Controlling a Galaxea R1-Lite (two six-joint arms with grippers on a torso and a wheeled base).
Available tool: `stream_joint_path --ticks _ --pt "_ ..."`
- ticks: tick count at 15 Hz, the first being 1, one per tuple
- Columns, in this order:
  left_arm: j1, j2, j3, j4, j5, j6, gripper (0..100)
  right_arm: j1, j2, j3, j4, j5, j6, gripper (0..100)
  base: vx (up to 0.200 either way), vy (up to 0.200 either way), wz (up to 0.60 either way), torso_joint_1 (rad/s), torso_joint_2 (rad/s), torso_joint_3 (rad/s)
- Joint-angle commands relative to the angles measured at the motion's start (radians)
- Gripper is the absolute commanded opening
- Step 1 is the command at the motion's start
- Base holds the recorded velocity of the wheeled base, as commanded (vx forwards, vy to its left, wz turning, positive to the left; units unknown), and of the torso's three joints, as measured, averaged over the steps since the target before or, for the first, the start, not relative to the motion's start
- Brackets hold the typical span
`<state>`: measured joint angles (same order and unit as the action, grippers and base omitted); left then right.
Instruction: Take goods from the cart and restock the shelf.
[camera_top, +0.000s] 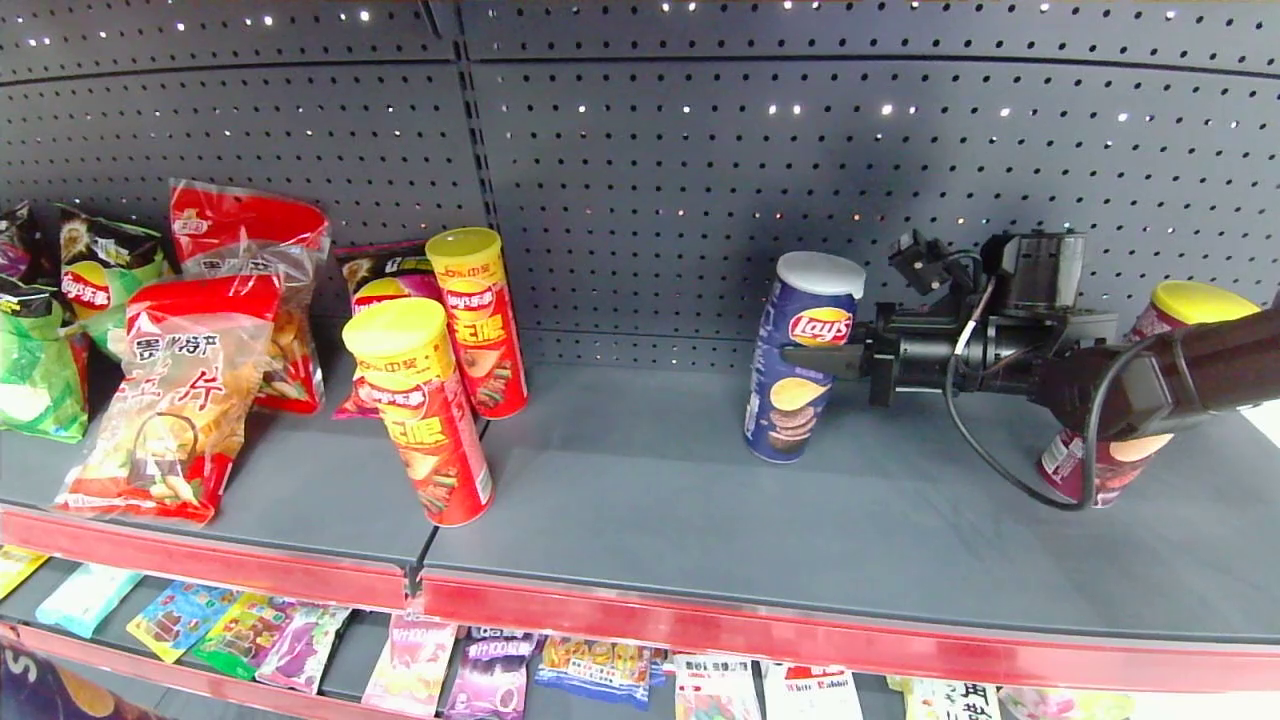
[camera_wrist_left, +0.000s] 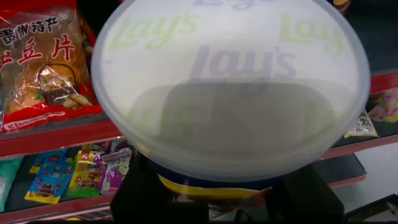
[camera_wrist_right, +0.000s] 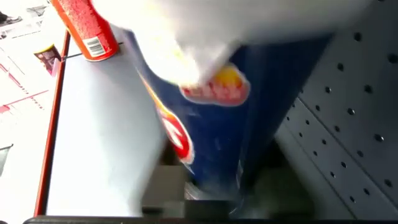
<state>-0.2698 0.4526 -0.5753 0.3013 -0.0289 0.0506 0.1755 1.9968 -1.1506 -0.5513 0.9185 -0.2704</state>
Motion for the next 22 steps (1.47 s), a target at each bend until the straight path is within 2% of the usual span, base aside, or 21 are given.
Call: stream_joint_path --ticks 1,3,8,9,10,13,22 --pt "0.0 0.0 0.0 -0.001 0.0 0.0 0 0.027 -0.029 0.029 0.002 -0.015 -0.001 0 0.0 0.0 0.0 0.0 0.0 0.0" --pt "0.0 0.002 0.0 -0.001 0.0 0.0 0 0.067 -0.105 0.104 0.001 -0.122 0.014 0 0.0 0.0 0.0 0.0 0.0 0.0" --pt "0.0 0.0 0.0 -0.001 0.0 0.0 0 0.151 -0.34 0.298 -0.009 -0.314 0.031 0 0.0 0.0 0.0 0.0 0.0 0.0" --pt "0.0 0.002 0.0 -0.001 0.0 0.0 0 0.16 -0.355 0.316 -0.015 -0.322 0.034 0 0.0 0.0 0.0 0.0 0.0 0.0" --pt "0.0 0.002 0.0 -0.001 0.0 0.0 0 0.197 -0.405 0.411 -0.049 -0.333 0.045 0 0.0 0.0 0.0 0.0 0.0 0.0" --pt "0.0 0.0 0.0 -0.001 0.0 0.0 0 0.231 -0.397 0.519 -0.194 -0.372 0.048 0 0.0 0.0 0.0 0.0 0.0 0.0" --pt "0.001 -0.008 -0.001 -0.001 0.003 0.002 0 0.311 -0.366 0.536 -0.205 -0.389 0.051 0 0.0 0.0 0.0 0.0 0.0 0.0"
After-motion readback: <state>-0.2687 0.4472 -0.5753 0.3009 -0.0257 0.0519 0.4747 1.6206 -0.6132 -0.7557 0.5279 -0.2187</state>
